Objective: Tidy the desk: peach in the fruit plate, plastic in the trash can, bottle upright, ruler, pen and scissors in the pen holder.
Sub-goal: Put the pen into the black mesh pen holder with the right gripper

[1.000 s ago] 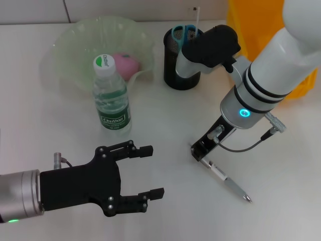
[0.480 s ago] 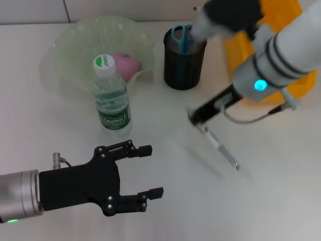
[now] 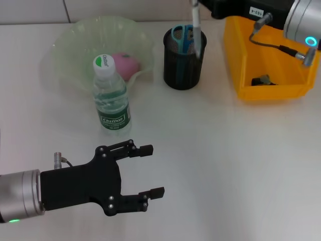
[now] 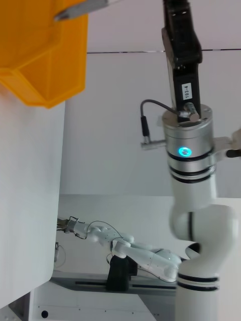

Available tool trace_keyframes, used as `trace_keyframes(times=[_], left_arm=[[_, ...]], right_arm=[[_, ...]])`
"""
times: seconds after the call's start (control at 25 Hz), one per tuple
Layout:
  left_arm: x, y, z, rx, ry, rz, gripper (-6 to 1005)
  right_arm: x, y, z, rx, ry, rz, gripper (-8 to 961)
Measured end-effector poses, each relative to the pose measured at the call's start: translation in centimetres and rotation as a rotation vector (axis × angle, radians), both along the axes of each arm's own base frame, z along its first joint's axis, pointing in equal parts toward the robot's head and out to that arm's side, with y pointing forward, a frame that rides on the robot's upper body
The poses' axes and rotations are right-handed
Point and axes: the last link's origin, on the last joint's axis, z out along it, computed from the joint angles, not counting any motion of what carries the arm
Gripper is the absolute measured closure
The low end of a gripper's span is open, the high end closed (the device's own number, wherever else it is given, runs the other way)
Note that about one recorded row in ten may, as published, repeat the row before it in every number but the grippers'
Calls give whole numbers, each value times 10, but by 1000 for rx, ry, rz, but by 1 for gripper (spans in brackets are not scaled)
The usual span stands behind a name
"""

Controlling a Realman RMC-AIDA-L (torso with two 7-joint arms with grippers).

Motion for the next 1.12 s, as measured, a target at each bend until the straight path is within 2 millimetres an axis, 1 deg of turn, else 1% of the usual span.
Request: trace_keyframes(times=[0.04,0.08,0.12,0.24,0.28,0.36,0.48,0.6,0.68,0.8,0.88,0.92,1.12], left_arm=[[0,0,0,0,0,-1,202],[0,0,0,1,0,-2,202],[1,0,0,1,0,-3,202],[1,1,-1,1,-1,-5,202],[1,1,-1,1,-1,-6,202],[1,1,-1,1,-1,-6,202],[2,1,-1,0,-2,-7,202],[2,1,-1,-1,-3,-7,202],[3,1,-2,-2,-4,-8,202],[3,1,-2,-2,-4,-8,202],[2,1,-2,-1,-4,-7,202],[2,1,-2,-1,-4,-7,202],[3,1,-2,-3,-5,-7,202]], right_arm=[[8,0,-5,22,30,30,830],[20,-2,-12,72,84,87,830],[20,-2,-12,72,84,87,830],[34,-5,-19,177,139,168,830],[41,-5,-25,231,134,205,830],[42,-3,-27,242,125,214,830],[49,6,-43,231,74,186,830],[49,10,-48,223,53,172,828],[47,16,-53,211,29,153,823],[46,19,-56,202,19,139,817],[46,21,-63,174,1,125,812],[46,21,-63,174,1,125,810],[50,26,-69,153,-38,76,799]])
